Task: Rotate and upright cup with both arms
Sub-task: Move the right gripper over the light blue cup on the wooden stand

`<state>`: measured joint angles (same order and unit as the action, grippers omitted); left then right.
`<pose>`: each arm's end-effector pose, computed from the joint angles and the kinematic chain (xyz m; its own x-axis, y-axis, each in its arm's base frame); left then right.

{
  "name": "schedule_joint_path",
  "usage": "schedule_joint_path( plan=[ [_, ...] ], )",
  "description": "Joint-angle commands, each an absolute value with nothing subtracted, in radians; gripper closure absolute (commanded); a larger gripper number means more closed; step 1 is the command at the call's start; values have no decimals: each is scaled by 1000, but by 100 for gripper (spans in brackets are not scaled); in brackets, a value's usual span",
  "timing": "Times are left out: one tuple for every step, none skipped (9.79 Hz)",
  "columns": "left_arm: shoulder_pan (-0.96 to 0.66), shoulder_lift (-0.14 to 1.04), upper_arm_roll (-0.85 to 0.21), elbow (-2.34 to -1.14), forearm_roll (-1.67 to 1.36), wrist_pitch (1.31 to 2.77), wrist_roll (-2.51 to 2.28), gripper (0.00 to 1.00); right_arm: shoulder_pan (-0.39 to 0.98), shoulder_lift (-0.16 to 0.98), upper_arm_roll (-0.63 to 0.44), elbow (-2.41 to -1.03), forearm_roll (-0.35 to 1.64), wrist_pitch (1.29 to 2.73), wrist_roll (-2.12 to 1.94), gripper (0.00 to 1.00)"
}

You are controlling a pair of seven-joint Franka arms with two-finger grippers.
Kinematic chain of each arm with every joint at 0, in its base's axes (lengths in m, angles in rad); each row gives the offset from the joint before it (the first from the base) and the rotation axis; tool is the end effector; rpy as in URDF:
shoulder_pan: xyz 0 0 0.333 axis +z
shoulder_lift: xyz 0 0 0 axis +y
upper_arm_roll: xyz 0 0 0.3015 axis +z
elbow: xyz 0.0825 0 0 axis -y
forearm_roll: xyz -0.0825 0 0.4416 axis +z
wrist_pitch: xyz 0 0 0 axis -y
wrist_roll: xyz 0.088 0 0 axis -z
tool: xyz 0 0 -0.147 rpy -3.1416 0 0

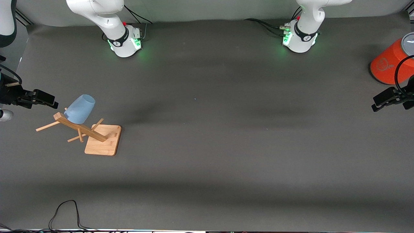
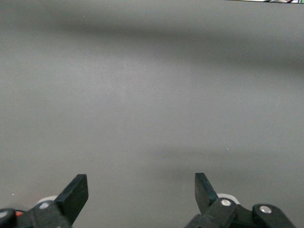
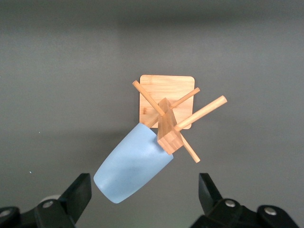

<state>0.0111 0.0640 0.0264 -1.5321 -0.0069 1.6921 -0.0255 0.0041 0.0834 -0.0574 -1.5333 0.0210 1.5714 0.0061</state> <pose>0.6464 0.0229 0.5620 0.9934 0.0634 0.0957 0.0630 -0.9980 0.0077 0.6328 -0.0296 0.5380 0.9972 -0.0593 -0.0452 -0.0601 -0.9981 -0.0159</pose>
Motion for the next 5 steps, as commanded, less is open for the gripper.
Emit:
schedule_joint_path(
  plan=[
    [9,58,26,-1513,-9,1667,-25,0,-8,81,-51,-1535,11,1574,-11,0],
    [6,57,23,-1509,-8,1666,-25,0,-6,74,-51,-1549,14,1574,-5,0],
    [8,58,23,-1503,-6,1669,-25,0,-6,60,-51,-1569,17,1574,67,0],
    [9,60,23,-1503,-9,1672,-25,0,-2,39,-51,-1597,17,1577,177,0],
    [2,58,21,-1503,-9,1667,-26,0,5,25,-48,-1609,18,1578,327,0]
  ],
)
